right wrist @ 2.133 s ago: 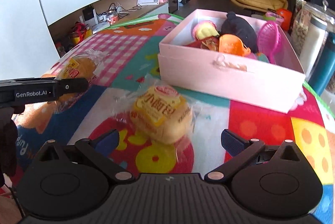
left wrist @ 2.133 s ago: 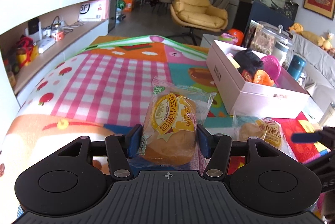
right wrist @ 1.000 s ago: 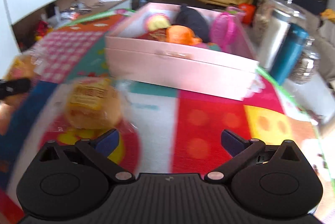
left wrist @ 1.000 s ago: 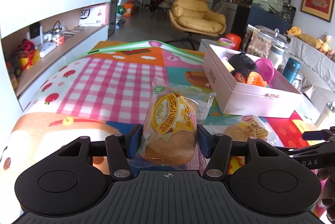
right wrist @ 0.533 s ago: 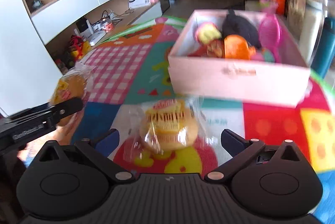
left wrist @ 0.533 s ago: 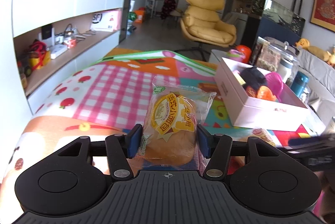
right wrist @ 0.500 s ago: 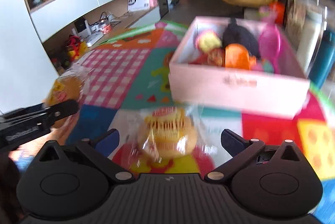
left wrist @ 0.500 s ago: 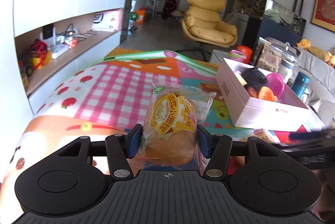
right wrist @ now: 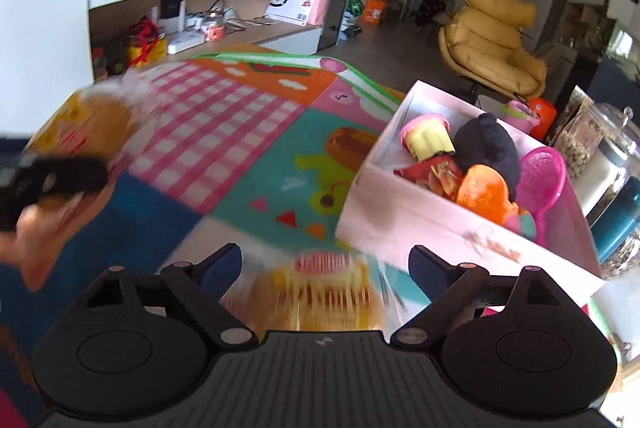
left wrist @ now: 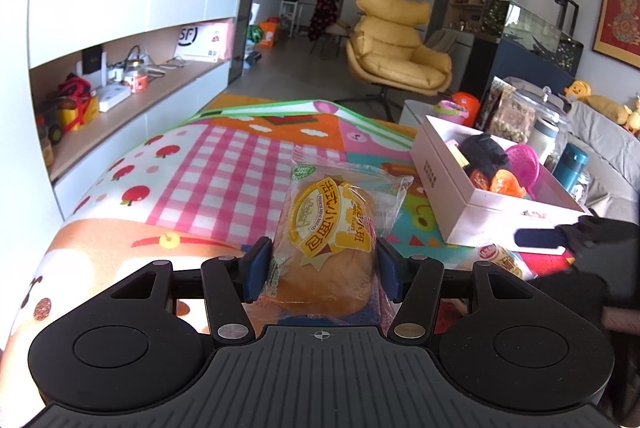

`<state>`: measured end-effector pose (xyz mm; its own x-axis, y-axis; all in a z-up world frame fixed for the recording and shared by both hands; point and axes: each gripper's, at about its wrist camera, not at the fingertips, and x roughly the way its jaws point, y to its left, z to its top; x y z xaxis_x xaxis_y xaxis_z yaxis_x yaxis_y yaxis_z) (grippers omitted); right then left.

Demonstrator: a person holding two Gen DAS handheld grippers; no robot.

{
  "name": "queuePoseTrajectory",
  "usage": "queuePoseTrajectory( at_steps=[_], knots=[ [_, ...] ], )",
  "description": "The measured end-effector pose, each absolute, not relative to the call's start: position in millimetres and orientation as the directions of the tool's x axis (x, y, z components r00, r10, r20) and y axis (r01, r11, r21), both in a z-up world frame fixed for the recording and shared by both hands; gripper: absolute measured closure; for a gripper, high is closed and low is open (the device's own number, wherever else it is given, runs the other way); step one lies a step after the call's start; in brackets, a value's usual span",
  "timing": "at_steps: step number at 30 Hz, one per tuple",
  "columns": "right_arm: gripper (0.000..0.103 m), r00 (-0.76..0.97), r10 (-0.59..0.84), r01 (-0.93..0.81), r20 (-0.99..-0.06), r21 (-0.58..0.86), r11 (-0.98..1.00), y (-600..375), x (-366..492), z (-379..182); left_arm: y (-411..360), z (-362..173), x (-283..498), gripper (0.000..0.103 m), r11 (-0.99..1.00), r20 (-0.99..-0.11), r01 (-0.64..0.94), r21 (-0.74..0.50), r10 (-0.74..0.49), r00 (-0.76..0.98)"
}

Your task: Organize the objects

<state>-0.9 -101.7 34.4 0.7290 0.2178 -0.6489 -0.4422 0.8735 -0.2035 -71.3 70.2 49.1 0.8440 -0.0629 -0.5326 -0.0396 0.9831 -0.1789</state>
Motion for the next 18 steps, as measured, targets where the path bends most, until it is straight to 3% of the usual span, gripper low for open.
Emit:
queuePoseTrajectory(
  at_steps=[10,12,18],
  knots=[
    [0.005,0.744,0.159,-0.428,-0.649,-0.281,0.859,-158.7,-51.1,38.8,57.6,46.7,-72.5,0.043,0.982,-0.540,0.015,-0.188,-0.117,0.834],
    [0.001,0.723,0.188,-0.431,-0.664,-0.222,0.875,-172.1,-52.7,43.1,57.3,47.2,-73.3,0.043,0.982,-0.539,0.016,-0.189,-0.118,0.834],
    [0.000,0.609,0.321,-0.332,-0.725,0.135,0.934,-201.7,-22.7,44.6,53.1,50.1,-77.2,0.043,0.982,-0.534,0.036,-0.184,-0.130,0.835]
  ],
)
